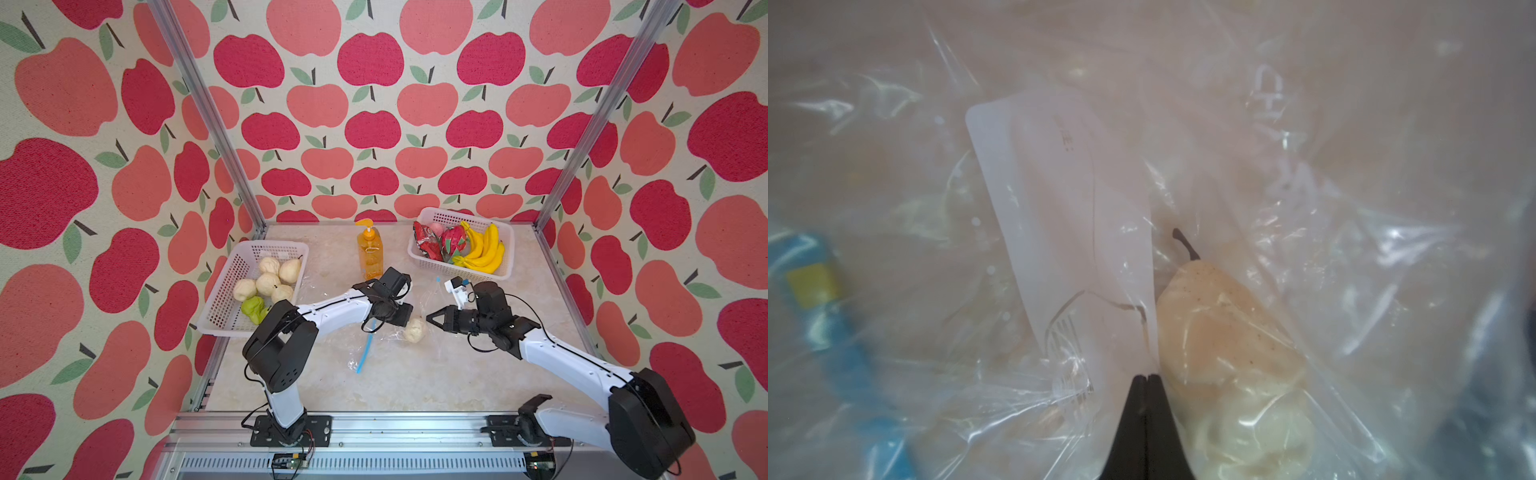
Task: Open the zip-top bag and take out the pear
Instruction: Pick up the pear from the zipper food storage bag.
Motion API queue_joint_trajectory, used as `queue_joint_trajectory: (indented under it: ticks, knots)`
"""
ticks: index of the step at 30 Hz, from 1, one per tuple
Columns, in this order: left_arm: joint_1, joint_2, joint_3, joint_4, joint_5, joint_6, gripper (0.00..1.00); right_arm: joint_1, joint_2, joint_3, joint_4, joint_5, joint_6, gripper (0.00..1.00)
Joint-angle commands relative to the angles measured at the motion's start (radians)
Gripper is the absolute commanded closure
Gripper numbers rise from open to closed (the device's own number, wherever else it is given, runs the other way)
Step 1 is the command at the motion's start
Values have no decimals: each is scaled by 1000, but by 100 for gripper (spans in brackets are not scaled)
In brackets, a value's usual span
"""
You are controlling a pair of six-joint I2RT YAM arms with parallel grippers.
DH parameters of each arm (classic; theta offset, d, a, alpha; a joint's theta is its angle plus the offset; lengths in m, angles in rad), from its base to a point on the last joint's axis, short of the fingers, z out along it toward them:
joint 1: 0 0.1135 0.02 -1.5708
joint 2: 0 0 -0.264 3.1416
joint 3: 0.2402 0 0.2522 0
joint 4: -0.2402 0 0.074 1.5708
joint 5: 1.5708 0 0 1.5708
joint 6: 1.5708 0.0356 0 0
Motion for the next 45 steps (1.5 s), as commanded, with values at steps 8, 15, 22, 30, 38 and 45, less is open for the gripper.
queue_joint_trajectory:
  ticks: [8, 15, 22, 30, 38, 45]
  knots:
    - [-25, 85, 25, 53, 41, -30, 99, 6, 6, -21, 20, 4, 13, 100]
    - [-37, 125, 29, 81, 46, -38, 99, 6, 28, -25, 23, 4, 19, 100]
    - [-38, 167, 34, 79, 32, -28, 100, 6, -8, 5, -76, 48, -31, 85]
    - [-34, 201, 25, 82, 25, -22, 100, -55, -160, 54, -367, 186, -87, 55]
    - [-35, 208, 19, 82, 20, -19, 100, -225, -274, 29, -483, 151, -62, 77]
    - [-35, 203, 15, 79, 15, -18, 100, -239, -155, 66, -469, 81, -73, 89]
